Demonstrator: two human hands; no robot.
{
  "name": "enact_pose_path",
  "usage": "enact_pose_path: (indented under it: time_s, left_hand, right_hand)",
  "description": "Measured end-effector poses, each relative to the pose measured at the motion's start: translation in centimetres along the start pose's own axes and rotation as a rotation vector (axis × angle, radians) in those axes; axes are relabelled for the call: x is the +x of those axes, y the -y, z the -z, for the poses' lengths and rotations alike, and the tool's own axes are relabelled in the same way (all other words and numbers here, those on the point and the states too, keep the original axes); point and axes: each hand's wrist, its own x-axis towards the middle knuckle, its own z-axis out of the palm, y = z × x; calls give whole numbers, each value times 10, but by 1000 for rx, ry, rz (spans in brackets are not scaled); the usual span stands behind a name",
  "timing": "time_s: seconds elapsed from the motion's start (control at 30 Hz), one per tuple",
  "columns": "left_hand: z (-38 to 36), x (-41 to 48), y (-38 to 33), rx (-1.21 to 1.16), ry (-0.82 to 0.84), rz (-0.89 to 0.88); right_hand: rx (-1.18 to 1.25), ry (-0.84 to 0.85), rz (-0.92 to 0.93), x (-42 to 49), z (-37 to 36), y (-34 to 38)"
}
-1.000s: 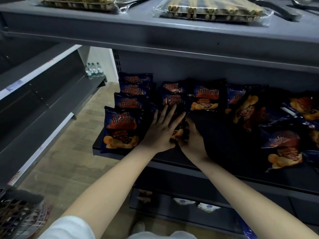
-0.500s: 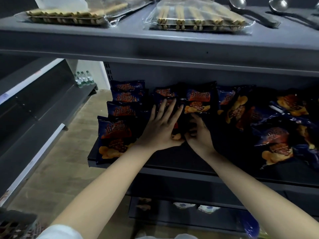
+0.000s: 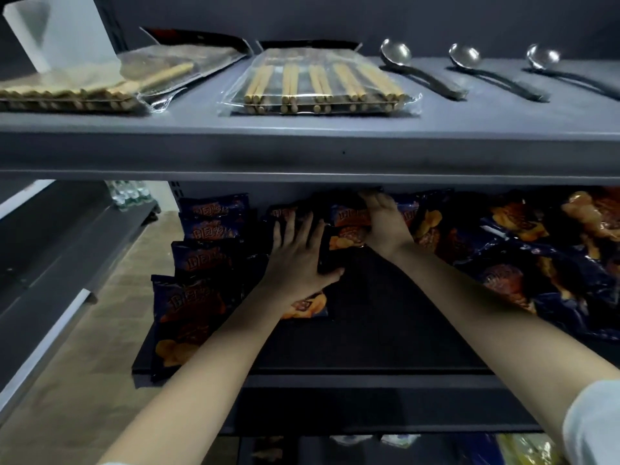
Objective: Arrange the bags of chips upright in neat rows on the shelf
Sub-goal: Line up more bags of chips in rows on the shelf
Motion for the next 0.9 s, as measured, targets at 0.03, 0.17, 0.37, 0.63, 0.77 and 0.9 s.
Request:
enact_pose_path:
  time_s: [0.03,0.17,0.37,0.63,0.77,0.9]
  left_hand:
    - [-3,-2,-1,-8,-11,6]
    - [-12,-4,-1,27,-61,4]
    - [-11,-1,5,42,-141,-9]
    - [-16,-4,8,81,-104,0]
    - [-14,-3,8,74,-100,-14]
    - [-9,-4,8,99,-110,-8]
  right_hand:
    - [-65,42,5,5,-1,-2]
    - [-240,36,51,12,-10,-8]
    - [-290,-74,-12,13,-11,-11]
    - [-237,-372,-76,8,1,-6]
    - [-216,-599,-94,9,23,3]
    - [-102,-698,-23,1,44,18]
